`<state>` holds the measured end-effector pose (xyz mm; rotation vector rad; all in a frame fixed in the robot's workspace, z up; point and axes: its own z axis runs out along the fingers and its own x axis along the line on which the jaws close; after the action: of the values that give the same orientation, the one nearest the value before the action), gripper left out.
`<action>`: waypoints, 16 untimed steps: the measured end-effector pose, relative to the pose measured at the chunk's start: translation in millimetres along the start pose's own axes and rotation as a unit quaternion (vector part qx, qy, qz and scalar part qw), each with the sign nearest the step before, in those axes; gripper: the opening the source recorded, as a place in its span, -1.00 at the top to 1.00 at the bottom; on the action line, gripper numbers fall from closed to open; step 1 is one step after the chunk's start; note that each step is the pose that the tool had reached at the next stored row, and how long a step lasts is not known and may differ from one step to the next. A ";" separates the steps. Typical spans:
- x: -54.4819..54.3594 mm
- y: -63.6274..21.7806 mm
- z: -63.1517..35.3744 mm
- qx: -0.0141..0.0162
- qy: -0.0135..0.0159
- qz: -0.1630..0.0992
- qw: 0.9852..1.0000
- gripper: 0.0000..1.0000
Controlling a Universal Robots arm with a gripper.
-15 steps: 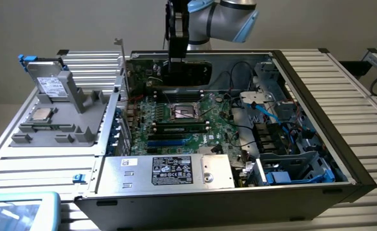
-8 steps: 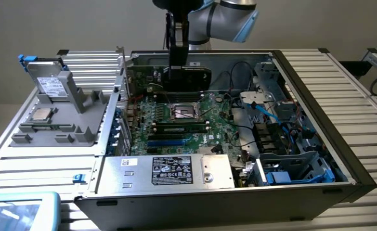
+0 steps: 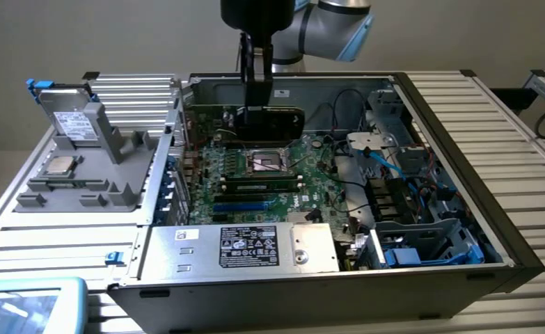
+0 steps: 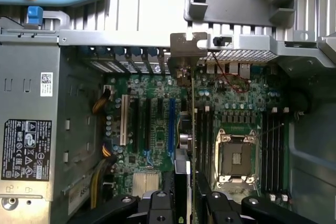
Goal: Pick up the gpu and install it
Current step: 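Insert the gpu into the slot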
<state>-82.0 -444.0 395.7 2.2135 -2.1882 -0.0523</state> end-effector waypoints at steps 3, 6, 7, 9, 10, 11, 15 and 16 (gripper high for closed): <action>0.1 -0.2 5.3 0.000 0.000 0.000 1.000 0.46; 0.4 -0.5 10.9 0.000 0.000 0.000 1.000 0.46; 0.5 -0.6 12.7 0.000 0.000 0.000 1.000 0.46; 0.7 -0.8 16.3 0.000 0.000 0.000 1.000 0.46; 0.8 -0.8 18.1 0.000 0.000 0.000 1.000 0.46; 0.9 -0.9 19.9 0.000 0.000 0.000 1.000 0.46; 1.0 -1.2 27.2 0.000 0.000 0.000 1.000 0.46; 1.0 -0.8 29.0 0.000 0.000 0.000 1.000 0.46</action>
<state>-82.5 -444.9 366.6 2.2135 -2.1881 -0.0523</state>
